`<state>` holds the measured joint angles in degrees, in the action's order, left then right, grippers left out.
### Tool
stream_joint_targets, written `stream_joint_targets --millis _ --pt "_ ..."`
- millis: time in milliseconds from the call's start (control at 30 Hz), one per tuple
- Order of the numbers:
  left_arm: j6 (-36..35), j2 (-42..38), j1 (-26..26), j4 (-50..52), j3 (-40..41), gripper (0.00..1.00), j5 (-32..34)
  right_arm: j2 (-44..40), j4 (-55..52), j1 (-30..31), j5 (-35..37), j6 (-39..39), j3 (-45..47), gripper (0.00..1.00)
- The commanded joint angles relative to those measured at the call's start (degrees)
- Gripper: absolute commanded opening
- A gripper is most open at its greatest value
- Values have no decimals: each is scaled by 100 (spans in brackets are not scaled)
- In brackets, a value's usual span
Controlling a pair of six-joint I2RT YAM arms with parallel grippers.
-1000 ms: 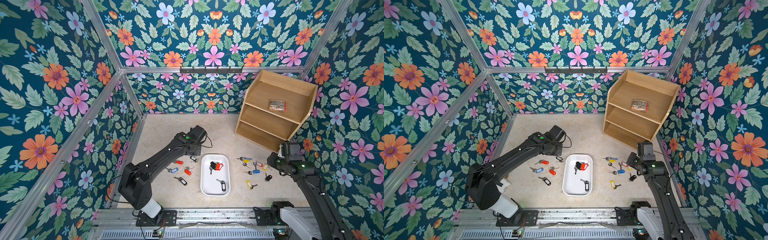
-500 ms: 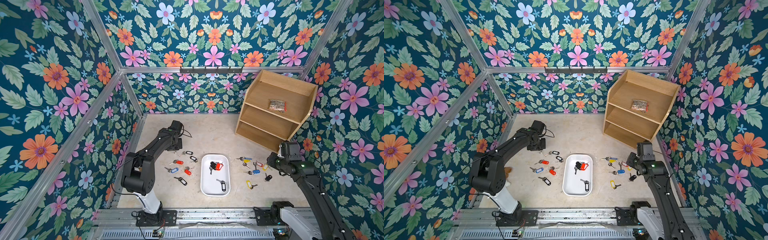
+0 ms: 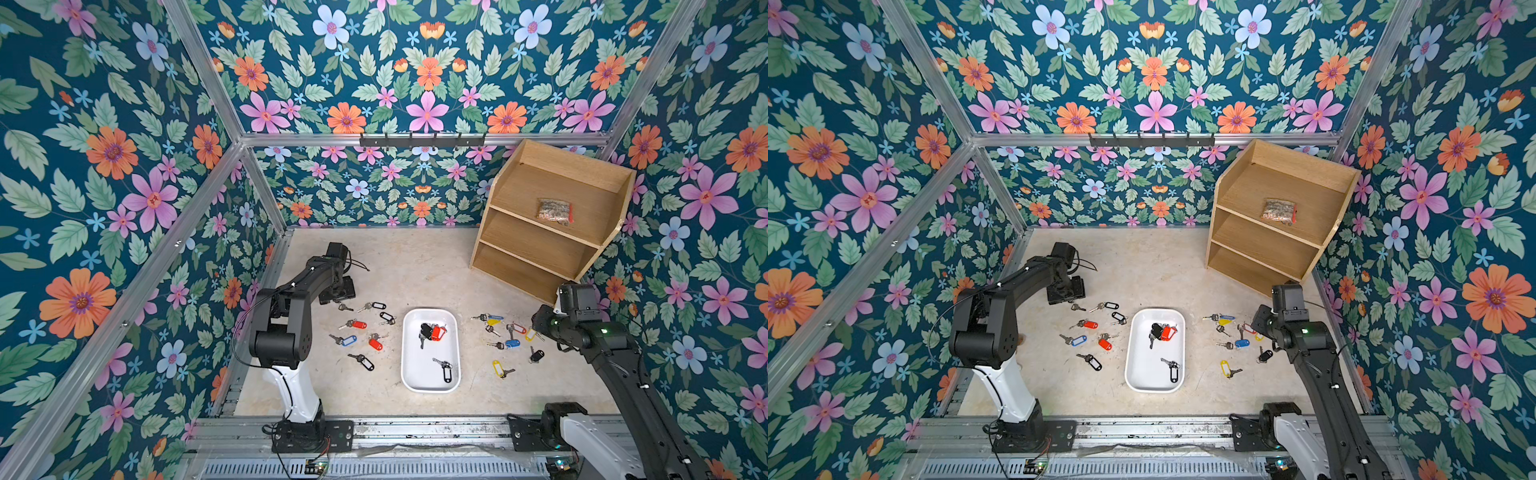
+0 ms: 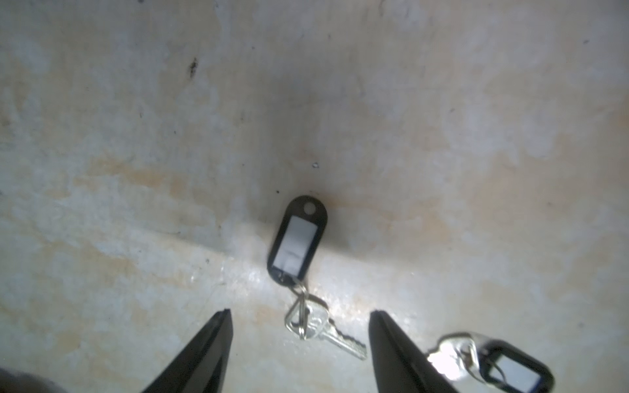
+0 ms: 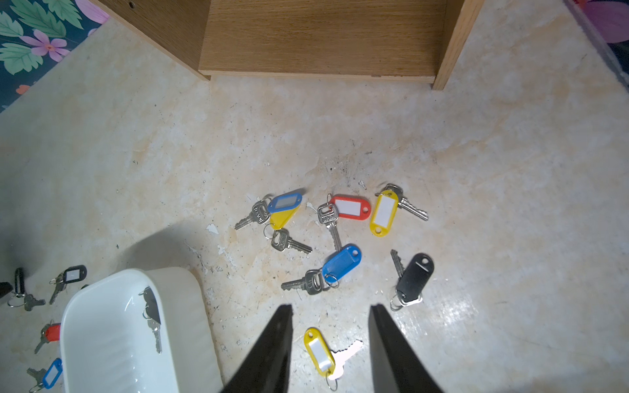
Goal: Take the keys out of the storage box
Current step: Pick up the key from the storage box.
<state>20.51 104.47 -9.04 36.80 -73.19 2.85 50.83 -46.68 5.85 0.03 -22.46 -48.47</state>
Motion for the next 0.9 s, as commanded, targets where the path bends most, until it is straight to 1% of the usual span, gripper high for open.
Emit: stream_joint_targets --millis 0,100,167,233,267,333,400,467,567,633,700,767,867 --pt "-29 -459 1 -233 248 73 -242 6 49 12 36 14 22 43" --pt "-19 -1114 -12 -416 660 73 -466 -22 51 13 -3 33 1 43" --pt "-4 -1541 -44 -453 948 73 -505 -36 38 18 -128 74 -45 42" --pt "13 -1902 -49 -422 1185 73 -576 -36 -17 126 -286 73 -131 41" --pt "21 -2085 -46 -428 1292 73 -630 -13 -45 289 -328 31 -186 40" --pt "53 -2398 -46 -473 1537 73 -727 120 -128 770 -274 -191 -287 41" --pt "88 -2676 -54 -612 1833 73 -871 401 -194 1687 -20 -544 -442 42" --pt "127 -2900 -48 -760 2130 73 -972 827 -210 2792 510 -996 -715 46" --pt "185 -3060 -46 -829 2452 73 -1060 1485 70 3793 577 -1436 -1061 51" --pt "194 -3117 -52 -856 2460 73 -1215 1932 386 4229 504 -1582 -1238 56" --pt "182 -3156 -51 -884 2452 73 -1243 2352 638 4507 474 -1701 -1396 57" --pt "179 -3186 -54 -900 2445 73 -1281 2745 919 4661 363 -1791 -1471 57" --pt "177 -3213 -45 -954 2467 73 -1400 3163 1376 4709 157 -1896 -1402 55"
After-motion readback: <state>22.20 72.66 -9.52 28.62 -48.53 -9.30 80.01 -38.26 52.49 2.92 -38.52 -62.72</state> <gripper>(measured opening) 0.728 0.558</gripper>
